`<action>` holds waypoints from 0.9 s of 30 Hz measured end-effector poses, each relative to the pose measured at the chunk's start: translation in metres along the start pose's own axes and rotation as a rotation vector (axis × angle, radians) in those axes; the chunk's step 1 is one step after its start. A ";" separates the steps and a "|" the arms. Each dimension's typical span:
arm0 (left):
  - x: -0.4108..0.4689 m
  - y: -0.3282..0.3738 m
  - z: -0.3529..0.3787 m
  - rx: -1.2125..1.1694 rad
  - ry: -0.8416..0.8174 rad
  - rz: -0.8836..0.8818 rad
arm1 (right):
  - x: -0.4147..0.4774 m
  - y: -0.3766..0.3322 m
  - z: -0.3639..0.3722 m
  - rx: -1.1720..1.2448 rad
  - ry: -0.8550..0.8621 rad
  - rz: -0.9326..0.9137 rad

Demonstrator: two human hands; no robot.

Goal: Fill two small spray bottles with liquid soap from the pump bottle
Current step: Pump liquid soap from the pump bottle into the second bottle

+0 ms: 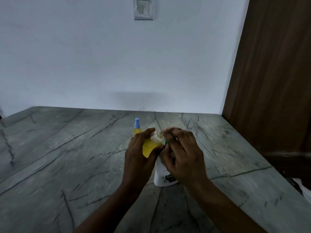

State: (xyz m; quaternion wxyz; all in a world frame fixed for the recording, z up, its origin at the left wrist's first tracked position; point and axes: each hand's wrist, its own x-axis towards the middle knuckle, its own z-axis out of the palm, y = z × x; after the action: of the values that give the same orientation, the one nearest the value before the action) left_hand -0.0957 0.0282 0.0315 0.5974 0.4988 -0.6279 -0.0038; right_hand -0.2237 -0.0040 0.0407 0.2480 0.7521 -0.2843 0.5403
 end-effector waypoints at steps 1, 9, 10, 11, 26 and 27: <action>0.000 0.000 0.000 -0.001 -0.002 -0.004 | -0.001 0.000 0.001 0.000 -0.002 0.006; -0.003 -0.003 0.000 -0.001 -0.017 0.002 | -0.006 -0.002 0.004 0.032 0.012 0.023; -0.003 -0.004 0.000 0.000 -0.018 0.002 | -0.006 -0.002 0.004 0.032 0.016 0.023; -0.004 -0.005 -0.001 0.001 -0.019 -0.001 | -0.007 -0.003 0.004 0.028 0.023 0.021; -0.001 -0.001 0.000 -0.014 -0.006 0.016 | 0.003 0.002 -0.004 -0.030 0.001 -0.015; 0.000 0.000 -0.001 -0.012 -0.004 0.014 | 0.003 0.002 -0.004 -0.028 -0.003 -0.013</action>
State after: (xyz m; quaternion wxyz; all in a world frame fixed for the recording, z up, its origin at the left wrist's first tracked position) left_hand -0.0954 0.0289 0.0315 0.5992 0.4909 -0.6324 -0.0044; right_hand -0.2270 -0.0028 0.0453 0.2615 0.7514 -0.2872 0.5334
